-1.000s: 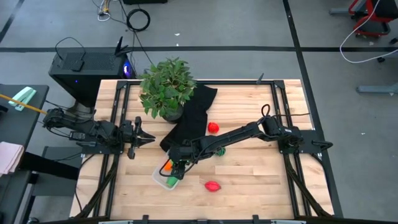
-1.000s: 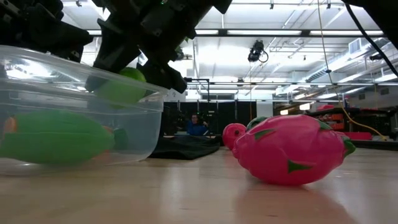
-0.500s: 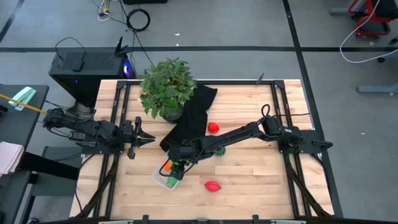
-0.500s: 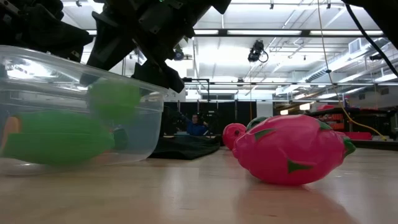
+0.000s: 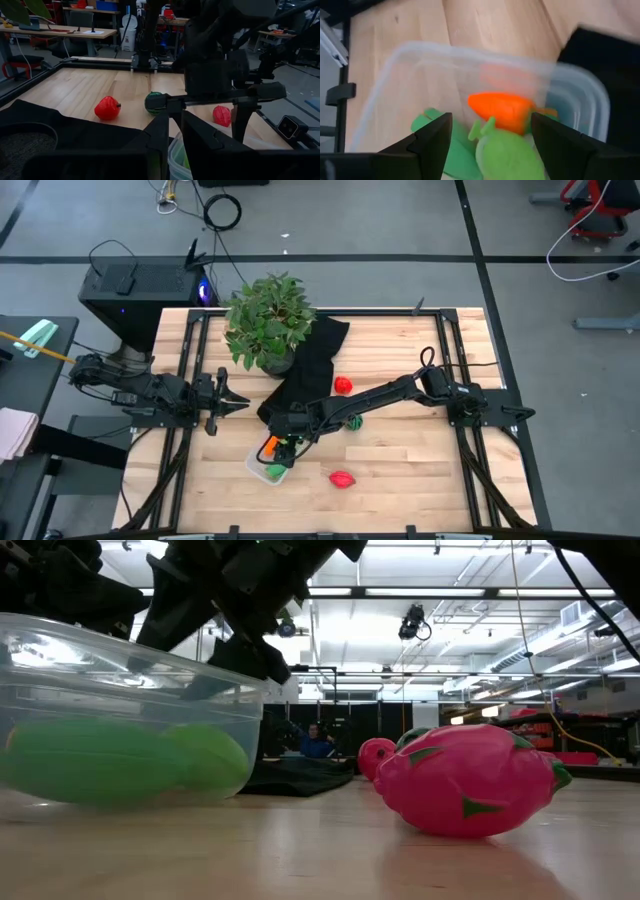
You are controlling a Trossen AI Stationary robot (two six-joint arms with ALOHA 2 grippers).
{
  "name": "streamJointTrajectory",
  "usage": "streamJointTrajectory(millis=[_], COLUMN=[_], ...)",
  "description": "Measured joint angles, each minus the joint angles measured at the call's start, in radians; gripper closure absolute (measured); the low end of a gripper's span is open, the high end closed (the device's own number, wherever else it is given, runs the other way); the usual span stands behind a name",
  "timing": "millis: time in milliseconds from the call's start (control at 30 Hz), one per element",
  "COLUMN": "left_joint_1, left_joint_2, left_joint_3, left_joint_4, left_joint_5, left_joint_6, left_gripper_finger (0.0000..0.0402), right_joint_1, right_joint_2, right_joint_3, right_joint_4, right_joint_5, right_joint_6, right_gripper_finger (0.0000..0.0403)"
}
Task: Pick and placing Produce into tupperware
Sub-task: Put the red apple into the transparent bin
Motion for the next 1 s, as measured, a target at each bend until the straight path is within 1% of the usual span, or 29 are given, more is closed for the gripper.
streamJointTrajectory(millis=[133,200,267,433,500,600,733,800,867,933,1000], left_joint_1=[0.0,0.0,0.0,0.0,0.0,0.0,0.0,0.0,0.0,0.0,0.0], left_joint_2=[0.0,0.0,0.0,0.0,0.0,0.0,0.0,0.0,0.0,0.0,0.0], left_joint_3=[0.0,0.0,0.0,0.0,0.0,0.0,0.0,0.0,0.0,0.0,0.0], left_joint_4=[0.0,0.0,0.0,-0.002,-0.002,-0.002,-0.002,-0.003,-0.003,-0.003,-0.003], left_joint_5=[0.0,0.0,0.0,0.0,0.0,0.0,0.0,0.0,0.0,0.0,0.0], left_joint_6=[0.0,0.0,0.0,-0.001,0.0,0.0,0.0,0.0,0.0,-0.001,0.0], left_gripper_finger=[0.0346,0.0345,0.0342,0.0338,0.034,0.0344,0.0346,0.0344,0.0342,0.034,0.034], right_joint_1=[-0.008,-0.011,-0.01,-0.004,0.003,0.016,0.04,0.059,0.071,0.076,0.073], right_joint_2=[-0.005,-0.023,-0.056,-0.169,-0.214,-0.284,-0.371,-0.433,-0.508,-0.606,-0.727], right_joint_3=[0.041,0.042,0.042,0.042,0.042,0.042,0.03,-0.02,-0.107,-0.243,-0.413], right_joint_4=[0.003,0.003,-0.026,-0.144,-0.189,-0.273,-0.337,-0.327,-0.301,-0.231,-0.119], right_joint_5=[0.002,0.026,0.082,0.292,0.355,0.415,0.472,0.49,0.502,0.531,0.55], right_joint_6=[-0.103,-0.167,-0.226,-0.342,-0.374,-0.401,-0.425,-0.449,-0.455,-0.447,-0.434], right_gripper_finger=[0.013,0.013,0.013,0.013,0.013,0.013,0.013,0.013,0.013,0.013,0.013])
